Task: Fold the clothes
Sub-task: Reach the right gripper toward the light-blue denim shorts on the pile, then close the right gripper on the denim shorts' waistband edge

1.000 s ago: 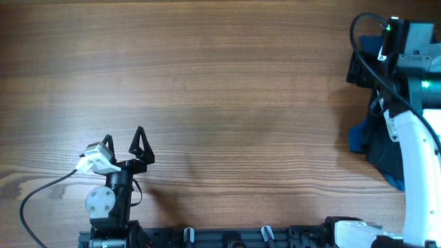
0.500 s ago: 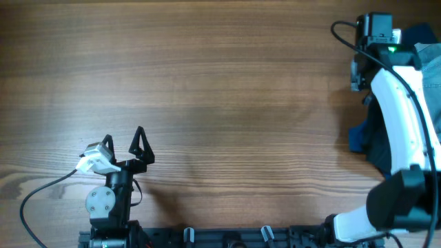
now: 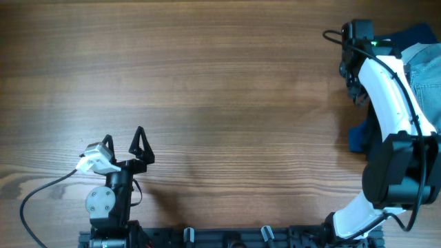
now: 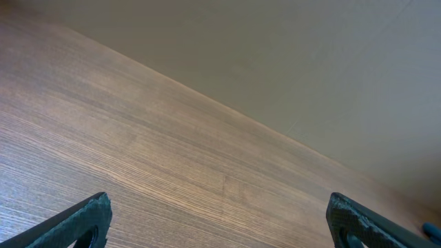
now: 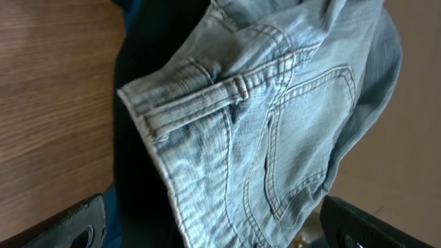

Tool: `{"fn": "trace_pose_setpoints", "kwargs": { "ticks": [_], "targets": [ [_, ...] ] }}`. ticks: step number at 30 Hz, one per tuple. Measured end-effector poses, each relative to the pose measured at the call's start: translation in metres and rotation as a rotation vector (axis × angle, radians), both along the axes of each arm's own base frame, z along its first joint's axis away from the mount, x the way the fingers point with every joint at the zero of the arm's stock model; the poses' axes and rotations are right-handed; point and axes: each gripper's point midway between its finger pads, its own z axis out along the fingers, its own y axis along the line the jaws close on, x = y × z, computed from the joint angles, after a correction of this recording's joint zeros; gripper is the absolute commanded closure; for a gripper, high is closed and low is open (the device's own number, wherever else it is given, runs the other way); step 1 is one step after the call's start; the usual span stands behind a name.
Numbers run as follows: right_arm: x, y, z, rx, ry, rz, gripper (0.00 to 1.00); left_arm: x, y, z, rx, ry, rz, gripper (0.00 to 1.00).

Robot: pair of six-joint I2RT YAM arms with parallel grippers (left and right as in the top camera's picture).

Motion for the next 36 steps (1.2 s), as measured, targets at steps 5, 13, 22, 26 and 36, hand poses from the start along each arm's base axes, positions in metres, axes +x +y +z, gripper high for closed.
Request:
{"fn": "trace_pose_setpoints", "kwargs": {
  "ticks": [5, 13, 22, 26, 36],
  "targets": [
    [-0.015, -0.014, -0.017, -0.005, 0.031, -0.041, 0.01, 0.0, 0.0, 0.0, 0.0, 0.0, 0.0, 0.0],
    [-0.019, -0.026, -0.019, 0.002, 0.023, -0.077, 0.01, 0.0, 0.0, 0.0, 0.0, 0.0, 0.0, 0.0],
    [-0.02, -0.034, -0.02, 0.016, 0.014, -0.089, 0.01, 0.0, 0.0, 0.0, 0.0, 0.0, 0.0, 0.0],
    [-0.023, -0.038, -0.026, 0.053, 0.02, -0.101, 0.01, 0.0, 0.0, 0.0, 0.0, 0.0, 0.0, 0.0],
    [-0.022, -0.035, -0.058, 0.107, 0.096, -0.097, 0.01, 0.0, 0.0, 0.0, 0.0, 0.0, 0.0, 0.0]
  ]
}}
